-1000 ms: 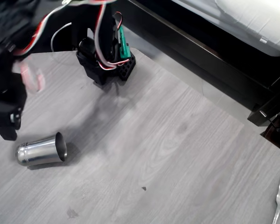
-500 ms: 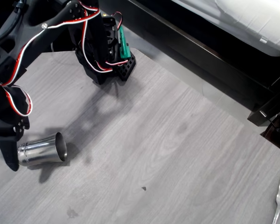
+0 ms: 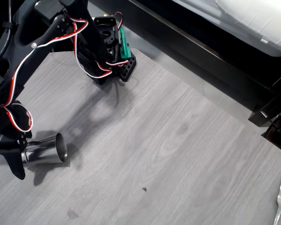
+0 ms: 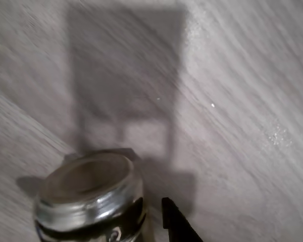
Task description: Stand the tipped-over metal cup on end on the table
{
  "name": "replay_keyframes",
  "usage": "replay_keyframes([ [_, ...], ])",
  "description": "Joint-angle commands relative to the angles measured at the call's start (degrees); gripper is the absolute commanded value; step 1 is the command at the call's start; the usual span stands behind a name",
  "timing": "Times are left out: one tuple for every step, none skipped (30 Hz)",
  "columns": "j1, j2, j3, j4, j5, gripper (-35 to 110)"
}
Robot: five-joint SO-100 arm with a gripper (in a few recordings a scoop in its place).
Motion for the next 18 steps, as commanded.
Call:
replay_keyframes([
  [-0.6, -0.2, -2.1, -0.5, -0.2, 36],
  [-0.8, -0.4, -2.1, -0.7, -0.3, 35],
  [-0.9, -0.8, -2.1, -1.1, -0.3, 34],
  [-1.0, -1.1, -2.1, -1.5, -0.3, 32],
  [-1.0, -1.7, -2.1, -2.1, -0.3, 25],
  [-1.0, -2.3, -2.1, -2.8, -0.3, 12],
  [-1.0, -3.0, -2.3, -3.8, -0.3, 1],
  [-1.0, -4.0, -2.7, -4.3, -0.3, 0],
  [-0.9, -4.8, -3.3, -4.4, -0.3, 0],
  [-0.9, -5.5, -3.8, -4.5, -0.2, 0],
  [-1.0, -5.8, -3.9, -4.8, -0.1, 0],
  [-1.0, -6.0, -3.9, -5.3, -0.1, 0],
  [-1.0, -6.1, -3.9, -5.7, -0.2, 0],
  [-1.0, -6.1, -3.9, -6.1, -0.3, 0],
  [-1.0, -5.7, -3.9, -6.2, -0.3, 0],
  [-1.0, -4.9, -3.9, -6.3, -0.3, 0],
  [-1.0, -3.4, -3.9, -6.3, -0.3, 0],
  [-1.1, -1.3, -3.7, -6.4, -0.1, 0],
])
